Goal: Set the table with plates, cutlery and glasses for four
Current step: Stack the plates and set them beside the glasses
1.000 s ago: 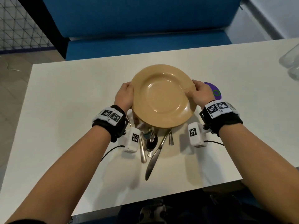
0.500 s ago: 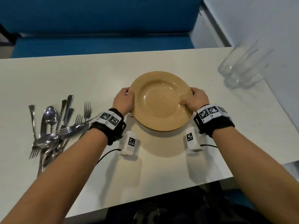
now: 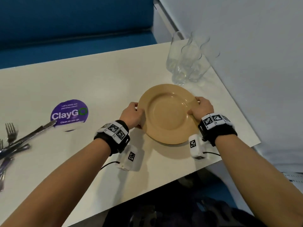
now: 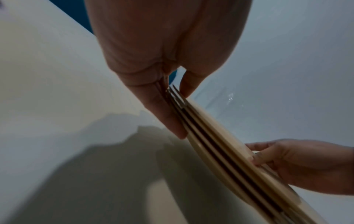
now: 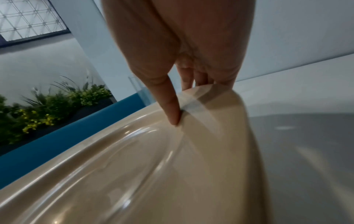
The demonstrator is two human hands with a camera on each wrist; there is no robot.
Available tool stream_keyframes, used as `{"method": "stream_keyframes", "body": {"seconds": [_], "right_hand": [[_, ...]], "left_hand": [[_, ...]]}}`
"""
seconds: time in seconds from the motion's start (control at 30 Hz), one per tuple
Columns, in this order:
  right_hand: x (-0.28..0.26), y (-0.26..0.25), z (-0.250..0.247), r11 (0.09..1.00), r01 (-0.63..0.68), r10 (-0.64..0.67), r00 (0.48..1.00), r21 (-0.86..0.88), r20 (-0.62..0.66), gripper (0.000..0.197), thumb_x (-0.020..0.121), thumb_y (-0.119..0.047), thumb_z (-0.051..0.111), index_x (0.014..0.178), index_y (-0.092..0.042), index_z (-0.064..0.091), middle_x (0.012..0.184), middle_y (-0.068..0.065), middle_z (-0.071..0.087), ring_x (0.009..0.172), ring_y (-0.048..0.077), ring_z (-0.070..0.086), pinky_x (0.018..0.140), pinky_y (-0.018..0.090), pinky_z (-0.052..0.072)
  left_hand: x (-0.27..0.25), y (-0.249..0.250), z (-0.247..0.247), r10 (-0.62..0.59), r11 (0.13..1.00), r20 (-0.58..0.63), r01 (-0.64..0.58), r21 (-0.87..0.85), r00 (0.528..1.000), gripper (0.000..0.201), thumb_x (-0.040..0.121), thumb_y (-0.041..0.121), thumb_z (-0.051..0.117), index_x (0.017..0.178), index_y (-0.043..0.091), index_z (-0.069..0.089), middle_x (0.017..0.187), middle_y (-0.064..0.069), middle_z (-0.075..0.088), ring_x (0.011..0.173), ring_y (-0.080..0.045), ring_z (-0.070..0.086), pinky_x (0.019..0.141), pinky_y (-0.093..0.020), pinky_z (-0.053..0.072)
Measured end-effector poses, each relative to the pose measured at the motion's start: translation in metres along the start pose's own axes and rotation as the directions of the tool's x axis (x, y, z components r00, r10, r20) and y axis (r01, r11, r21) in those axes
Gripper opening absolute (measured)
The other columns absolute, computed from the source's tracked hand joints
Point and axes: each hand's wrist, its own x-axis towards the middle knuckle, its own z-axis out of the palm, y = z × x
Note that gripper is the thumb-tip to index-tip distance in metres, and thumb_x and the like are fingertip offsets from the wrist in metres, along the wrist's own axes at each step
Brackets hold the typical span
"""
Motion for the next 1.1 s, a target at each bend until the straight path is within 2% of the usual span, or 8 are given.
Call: {"method": "stream_keyframes", "body": {"seconds": [0.1, 0.27, 0.4, 0.47, 0.57, 0.73, 0.97, 1.1], "right_hand": [[0.024, 0.031, -0.031, 0.999, -0.022, 0.022, 1.000, -0.025, 0.017, 0.056, 0.084, -0.002, 0.061, 0.137, -0.012, 0.045, 0.126, 0.013, 0.060, 0.112, 0.029, 0.057, 0.078, 0.024, 0.039], [0.055, 0.074, -0.064, 0.993, -0.011, 0.014, 1.000, -0.114, 0.020, 0.059, 0.082, -0.001, 0.061, 0.138, -0.011, 0.043, 0.132, 0.014, 0.055, 0.120, 0.032, 0.053, 0.094, 0.033, 0.043], [0.068, 0.094, -0.079, 0.994, -0.008, 0.010, 1.000, -0.112, 0.021, 0.059, 0.082, -0.003, 0.058, 0.138, -0.013, 0.043, 0.132, 0.013, 0.055, 0.119, 0.033, 0.053, 0.098, 0.036, 0.044], [0.074, 0.099, -0.084, 0.994, 0.000, 0.002, 1.000, -0.111, 0.018, 0.057, 0.082, -0.004, 0.059, 0.136, -0.012, 0.045, 0.131, 0.013, 0.056, 0.118, 0.033, 0.053, 0.096, 0.036, 0.044], [0.079, 0.107, -0.087, 0.994, -0.004, 0.003, 1.000, -0.109, -0.011, 0.066, 0.077, -0.009, 0.065, 0.139, -0.015, 0.043, 0.134, 0.009, 0.055, 0.120, 0.029, 0.054, 0.097, 0.034, 0.044], [0.082, 0.111, -0.087, 0.997, -0.022, 0.017, 0.998, -0.080, -0.065, 0.057, 0.070, -0.011, 0.074, 0.125, -0.014, 0.058, 0.116, 0.008, 0.066, 0.101, 0.026, 0.064, 0.077, 0.024, 0.044], [0.088, 0.107, -0.084, 0.997, 0.004, -0.009, 0.998, -0.076, -0.065, 0.051, 0.069, -0.014, 0.077, 0.119, -0.013, 0.062, 0.112, 0.008, 0.068, 0.099, 0.026, 0.065, 0.077, 0.025, 0.045], [0.087, 0.105, -0.082, 0.995, 0.006, -0.014, 0.997, -0.099, -0.079, 0.048, 0.070, -0.011, 0.074, 0.117, -0.010, 0.063, 0.110, 0.010, 0.069, 0.098, 0.028, 0.065, 0.076, 0.025, 0.045]], "left_hand": [[0.004, 0.016, 0.048, -0.012, 1.000, 0.031, 0.011, 0.028, 0.999, 0.039, 0.094, 0.017, 0.046, 0.132, 0.009, 0.042, 0.124, -0.015, 0.054, 0.094, -0.031, 0.063, 0.055, -0.035, 0.058], [0.011, 0.034, 0.111, -0.023, 0.998, 0.070, 0.018, 0.064, 0.997, 0.039, 0.096, 0.016, 0.042, 0.135, 0.007, 0.039, 0.126, -0.015, 0.053, 0.093, -0.030, 0.060, 0.068, -0.040, 0.057], [0.015, 0.044, 0.138, -0.020, 0.996, 0.057, 0.015, 0.087, 0.998, 0.039, 0.096, 0.016, 0.041, 0.134, 0.007, 0.040, 0.124, -0.015, 0.054, 0.089, -0.028, 0.059, 0.068, -0.039, 0.057], [0.019, 0.048, 0.144, -0.014, 0.996, 0.049, 0.009, 0.092, 0.999, 0.040, 0.096, 0.017, 0.043, 0.135, 0.008, 0.040, 0.123, -0.014, 0.054, 0.089, -0.027, 0.059, 0.064, -0.037, 0.057], [0.022, 0.050, 0.146, -0.008, 0.997, 0.006, 0.008, 0.082, 1.000, 0.045, 0.093, 0.019, 0.049, 0.137, 0.012, 0.042, 0.114, -0.008, 0.056, 0.087, -0.022, 0.060, 0.053, -0.027, 0.056], [0.024, 0.051, 0.142, 0.062, 0.993, -0.045, -0.057, 0.101, 0.997, 0.046, 0.089, 0.014, 0.057, 0.134, 0.015, 0.048, 0.100, -0.002, 0.056, 0.080, -0.017, 0.061, 0.052, -0.023, 0.056], [0.031, 0.053, 0.136, 0.087, 0.991, -0.073, -0.079, 0.107, 0.994, 0.044, 0.088, 0.012, 0.061, 0.132, 0.013, 0.051, 0.102, -0.004, 0.056, 0.082, -0.021, 0.060, 0.047, -0.021, 0.056], [0.033, 0.050, 0.135, 0.086, 0.991, -0.065, -0.079, 0.105, 0.994, 0.045, 0.088, 0.014, 0.061, 0.132, 0.014, 0.051, 0.102, -0.004, 0.058, 0.082, -0.020, 0.062, 0.054, -0.024, 0.057]]}}
